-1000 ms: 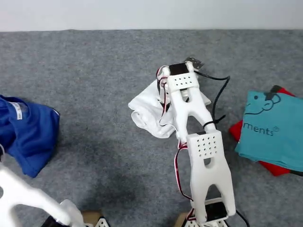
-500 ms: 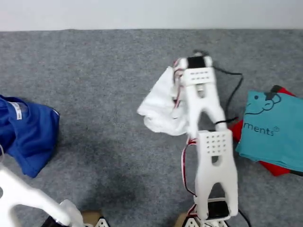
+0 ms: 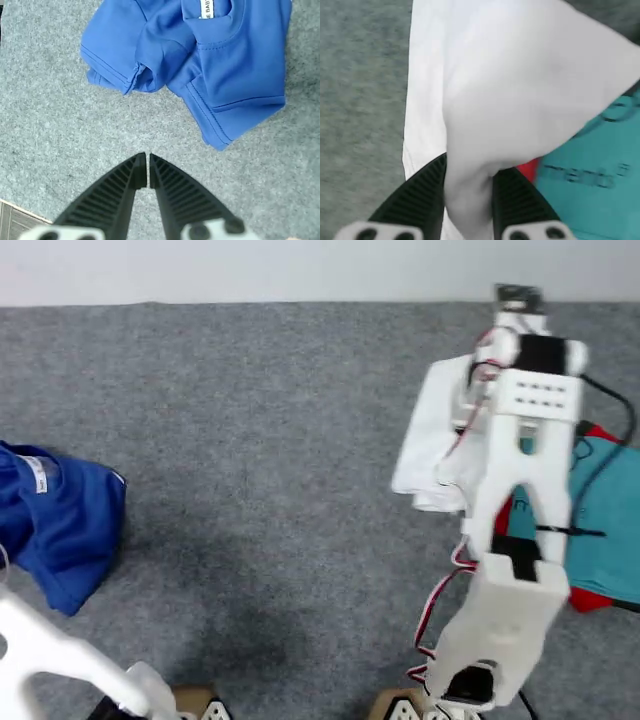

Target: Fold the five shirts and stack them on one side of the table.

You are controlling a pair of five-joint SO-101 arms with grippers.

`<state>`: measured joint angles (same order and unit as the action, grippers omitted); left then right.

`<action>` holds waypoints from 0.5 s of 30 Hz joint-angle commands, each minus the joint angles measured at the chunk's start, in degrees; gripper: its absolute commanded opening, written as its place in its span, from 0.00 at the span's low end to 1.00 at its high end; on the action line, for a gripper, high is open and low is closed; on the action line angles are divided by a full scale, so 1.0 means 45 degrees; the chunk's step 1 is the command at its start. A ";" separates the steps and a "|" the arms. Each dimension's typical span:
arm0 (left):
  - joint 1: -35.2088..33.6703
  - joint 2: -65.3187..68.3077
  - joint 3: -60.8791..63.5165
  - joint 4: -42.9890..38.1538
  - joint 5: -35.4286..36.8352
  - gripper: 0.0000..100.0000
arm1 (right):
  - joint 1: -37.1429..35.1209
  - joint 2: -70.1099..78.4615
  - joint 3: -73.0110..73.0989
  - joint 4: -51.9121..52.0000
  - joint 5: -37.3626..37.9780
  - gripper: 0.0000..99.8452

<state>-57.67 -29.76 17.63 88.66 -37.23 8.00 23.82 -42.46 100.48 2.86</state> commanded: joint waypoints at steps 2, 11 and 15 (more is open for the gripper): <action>0.0098 -0.0254 -0.0068 -0.0215 -0.0039 0.02 | 0.1631 -0.1123 -0.0039 0.0518 0.1074 0.01; 0.0098 -0.0274 -0.0068 -0.0176 -0.0039 0.02 | 0.4073 -0.1221 0.0020 0.0537 0.1836 0.01; 0.0098 -0.0313 -0.0068 -0.0156 -0.0039 0.02 | 0.5148 -0.1162 0.0020 0.0537 0.2481 0.01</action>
<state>-57.67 -29.76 17.63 88.66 -37.23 27.52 22.95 -41.93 100.57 11.82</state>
